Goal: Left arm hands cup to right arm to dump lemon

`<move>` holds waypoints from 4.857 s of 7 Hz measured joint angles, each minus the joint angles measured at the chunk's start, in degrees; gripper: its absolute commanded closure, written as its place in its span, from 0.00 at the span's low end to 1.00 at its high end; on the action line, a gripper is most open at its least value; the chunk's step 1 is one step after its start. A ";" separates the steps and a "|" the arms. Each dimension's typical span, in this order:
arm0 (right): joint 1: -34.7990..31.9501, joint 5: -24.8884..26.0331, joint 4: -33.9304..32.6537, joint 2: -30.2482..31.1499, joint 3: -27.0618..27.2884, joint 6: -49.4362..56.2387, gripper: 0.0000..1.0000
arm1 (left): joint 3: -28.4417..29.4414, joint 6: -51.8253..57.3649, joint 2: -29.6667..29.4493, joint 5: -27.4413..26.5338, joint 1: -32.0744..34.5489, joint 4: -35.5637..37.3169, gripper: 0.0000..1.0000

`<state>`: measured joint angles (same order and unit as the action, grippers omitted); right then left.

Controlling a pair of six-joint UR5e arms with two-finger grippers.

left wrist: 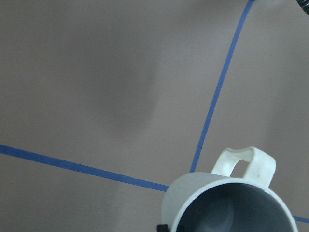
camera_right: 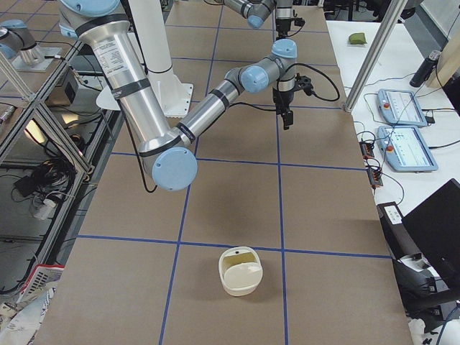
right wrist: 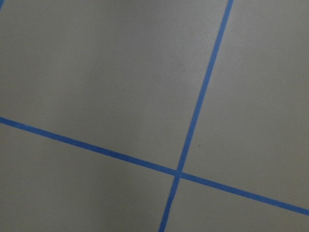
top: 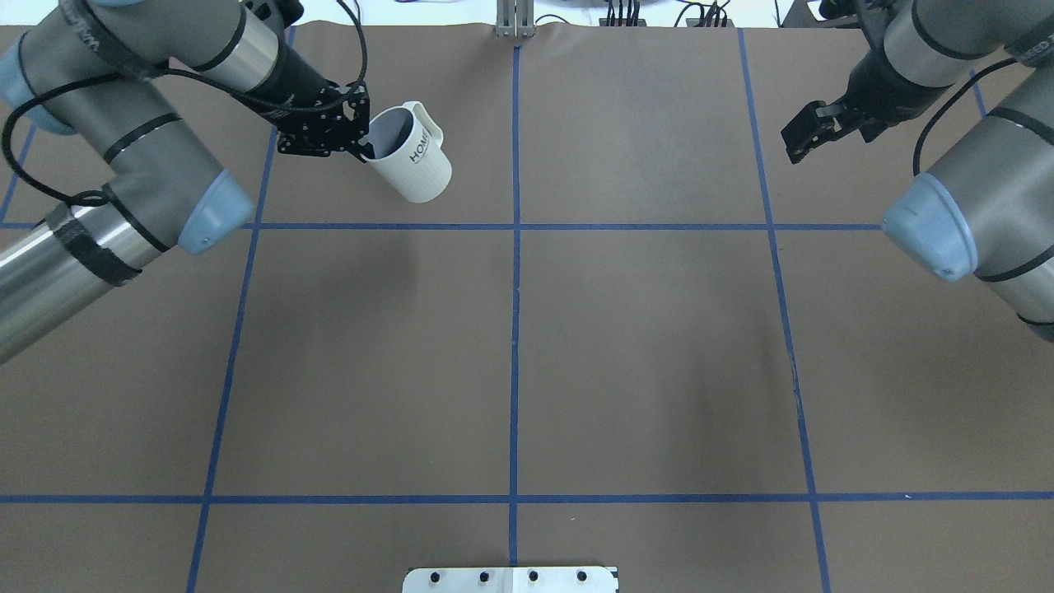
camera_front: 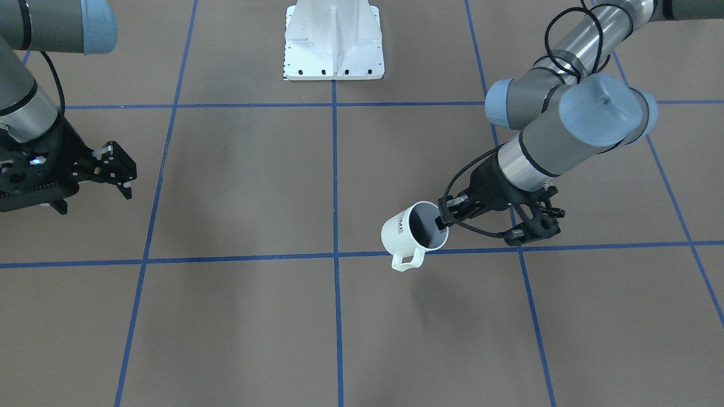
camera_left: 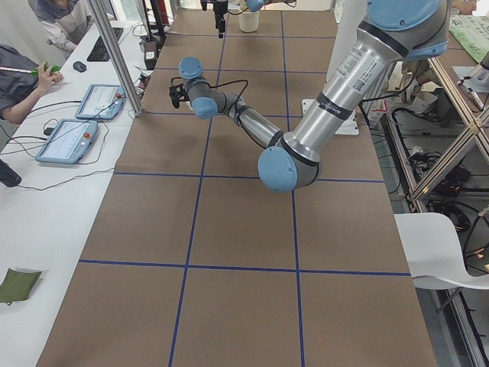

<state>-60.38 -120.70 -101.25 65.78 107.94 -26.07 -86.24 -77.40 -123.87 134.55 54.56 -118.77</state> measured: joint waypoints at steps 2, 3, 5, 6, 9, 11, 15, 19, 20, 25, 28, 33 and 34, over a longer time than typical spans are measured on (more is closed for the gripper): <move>-5.01 -3.09 -0.87 4.59 -0.07 5.06 0.00 | -7.22 13.01 11.66 0.23 3.31 0.11 1.00; -8.27 -4.87 -0.99 7.48 -0.18 10.69 0.00 | -9.39 20.78 17.02 0.19 5.71 0.12 1.00; -15.62 -8.16 -1.04 13.74 -1.00 21.96 0.00 | -10.65 38.28 26.47 -0.15 11.37 0.18 1.00; -18.82 -9.95 -0.69 17.04 -1.44 26.96 0.00 | -10.40 46.15 30.21 -1.40 13.48 0.14 1.00; -24.51 -11.06 -0.50 23.75 -1.72 35.78 0.00 | -8.32 55.92 34.75 -8.45 14.64 -1.53 1.00; -25.15 -11.51 -0.77 24.48 -1.52 35.95 0.00 | -4.87 55.76 34.44 -8.80 14.43 -5.83 1.00; -25.22 -11.63 -0.79 24.56 -1.70 35.72 0.00 | -3.11 55.71 34.09 -8.44 13.39 -6.94 0.00; -25.20 -11.30 -0.98 24.72 -1.88 35.76 0.00 | -5.68 57.79 34.69 -4.89 14.71 -2.12 0.00; -25.20 -11.30 -1.07 24.73 -2.00 35.74 0.00 | -7.45 62.14 34.72 -4.16 17.30 2.89 0.00; -25.17 -11.25 -1.08 25.21 -2.97 35.74 0.01 | -10.65 89.89 35.70 -3.81 32.84 29.57 0.00; -24.88 -11.26 -0.93 24.32 -4.43 33.33 0.00 | -8.68 90.35 36.50 -3.67 33.57 29.62 0.00; -25.76 -10.04 -0.56 24.49 -4.77 32.90 0.00 | -9.44 90.50 36.21 -3.42 34.22 29.15 0.00; -26.41 -9.20 -0.08 25.96 -4.87 33.24 0.00 | -9.35 90.57 36.54 -3.42 34.26 28.68 0.00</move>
<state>-86.79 -129.90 -101.34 91.74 103.07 7.18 -95.59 13.18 -87.33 131.13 88.82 -90.09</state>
